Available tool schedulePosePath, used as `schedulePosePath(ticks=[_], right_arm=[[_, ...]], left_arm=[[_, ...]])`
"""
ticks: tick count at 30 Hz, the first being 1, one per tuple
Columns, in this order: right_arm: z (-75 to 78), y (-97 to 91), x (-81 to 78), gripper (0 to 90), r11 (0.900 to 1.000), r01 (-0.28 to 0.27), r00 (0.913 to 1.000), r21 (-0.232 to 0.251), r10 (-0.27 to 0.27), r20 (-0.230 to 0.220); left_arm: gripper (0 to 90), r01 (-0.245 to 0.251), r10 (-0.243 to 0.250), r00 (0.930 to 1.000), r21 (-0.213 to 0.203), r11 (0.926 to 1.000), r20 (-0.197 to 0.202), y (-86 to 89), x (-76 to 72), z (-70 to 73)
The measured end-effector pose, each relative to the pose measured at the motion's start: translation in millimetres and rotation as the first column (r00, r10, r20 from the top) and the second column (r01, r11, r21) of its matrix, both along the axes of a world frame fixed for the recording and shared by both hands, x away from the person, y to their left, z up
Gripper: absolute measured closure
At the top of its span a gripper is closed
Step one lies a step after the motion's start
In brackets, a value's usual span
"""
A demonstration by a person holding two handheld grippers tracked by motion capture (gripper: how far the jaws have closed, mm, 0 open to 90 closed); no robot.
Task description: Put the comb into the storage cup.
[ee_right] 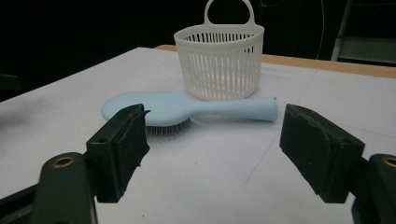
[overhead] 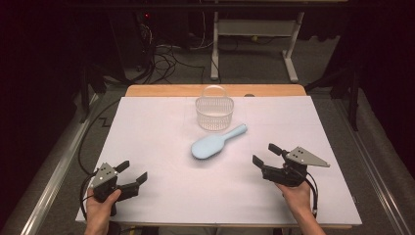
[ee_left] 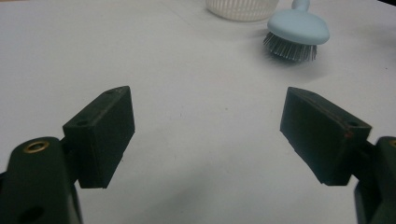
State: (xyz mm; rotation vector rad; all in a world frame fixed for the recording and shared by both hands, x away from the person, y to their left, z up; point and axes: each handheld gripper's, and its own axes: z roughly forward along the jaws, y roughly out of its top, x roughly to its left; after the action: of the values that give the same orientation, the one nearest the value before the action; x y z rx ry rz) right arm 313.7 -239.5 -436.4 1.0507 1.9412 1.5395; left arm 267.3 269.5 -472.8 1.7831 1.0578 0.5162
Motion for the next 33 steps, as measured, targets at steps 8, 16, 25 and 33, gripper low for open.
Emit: schedulePosePath(ticks=[8,16,25,33], right_arm=[[4.8,10.1,9.9,24.1,0.9999,-0.011,0.9999,0.008,0.011,0.004],[6.9,16.6,19.3,24.7,0.9998,-0.007,1.0,0.018,0.007,-0.004],[10.9,19.9,28.0,28.4,0.9996,-0.027,0.9991,0.008,0.028,-0.033],[16.1,29.0,38.2,28.7,0.9985,-0.046,0.9973,-0.029,0.044,-0.058]], left_arm=[[18.8,-0.003,0.003,1.0,-0.011,0.9999,0.005,0.0,-0.2,-0.3],[18.8,-0.004,0.004,1.0,-0.012,0.9999,0.003,-0.3,0.2,-0.6],[18.8,-0.001,0.001,1.0,-0.019,0.9998,0.0,-0.4,0.4,-1.0],[18.8,0.002,-0.002,1.0,-0.02,0.9998,-0.002,-0.7,1.0,-1.3]])
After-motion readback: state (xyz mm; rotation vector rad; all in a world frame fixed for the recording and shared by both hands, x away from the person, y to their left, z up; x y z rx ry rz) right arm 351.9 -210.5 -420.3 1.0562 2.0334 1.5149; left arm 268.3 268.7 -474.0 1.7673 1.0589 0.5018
